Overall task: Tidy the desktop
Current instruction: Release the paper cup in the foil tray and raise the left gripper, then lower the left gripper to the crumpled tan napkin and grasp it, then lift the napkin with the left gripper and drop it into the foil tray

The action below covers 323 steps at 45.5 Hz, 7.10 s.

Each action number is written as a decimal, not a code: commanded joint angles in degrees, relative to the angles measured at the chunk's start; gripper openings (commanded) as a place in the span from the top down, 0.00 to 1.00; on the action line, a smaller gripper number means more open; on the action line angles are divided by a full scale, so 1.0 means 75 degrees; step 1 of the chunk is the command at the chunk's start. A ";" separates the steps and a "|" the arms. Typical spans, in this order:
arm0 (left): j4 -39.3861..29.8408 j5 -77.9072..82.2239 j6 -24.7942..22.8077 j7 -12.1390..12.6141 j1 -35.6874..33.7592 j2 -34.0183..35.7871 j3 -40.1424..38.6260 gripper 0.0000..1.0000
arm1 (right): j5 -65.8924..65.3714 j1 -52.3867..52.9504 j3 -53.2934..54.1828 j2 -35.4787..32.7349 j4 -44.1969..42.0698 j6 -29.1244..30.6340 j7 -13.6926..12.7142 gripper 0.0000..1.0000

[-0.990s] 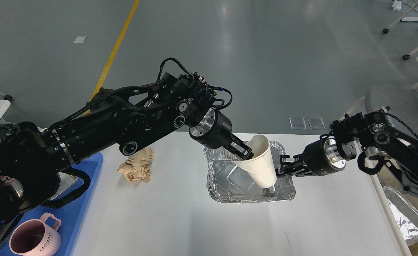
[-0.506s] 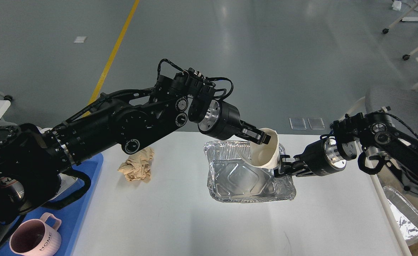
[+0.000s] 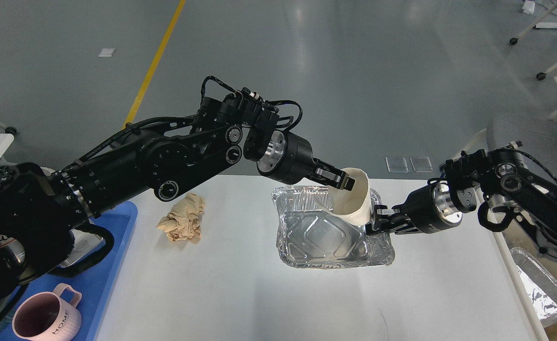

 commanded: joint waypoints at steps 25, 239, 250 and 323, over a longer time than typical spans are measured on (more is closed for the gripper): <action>-0.0118 0.0561 -0.1241 0.0064 -0.0119 0.0223 0.0619 1.00 | 0.0011 -0.0016 0.0012 -0.0104 -0.0015 0.0000 -0.0001 1.00; 0.4488 -0.1385 0.6774 0.0052 0.3830 0.0739 0.2693 0.12 | -0.0024 -0.0192 0.0328 -0.0081 -0.0566 0.0000 -0.0001 1.00; 0.4453 -0.1384 0.6307 -0.0053 0.3842 0.0785 0.3044 0.85 | -0.0024 -0.0192 0.0352 -0.0069 -0.0566 0.0000 -0.0001 1.00; -0.1255 -0.1971 0.0341 -0.1389 -0.1643 0.4056 0.1662 0.96 | -0.0024 -0.0215 0.0352 -0.0010 -0.0578 0.0000 -0.0001 1.00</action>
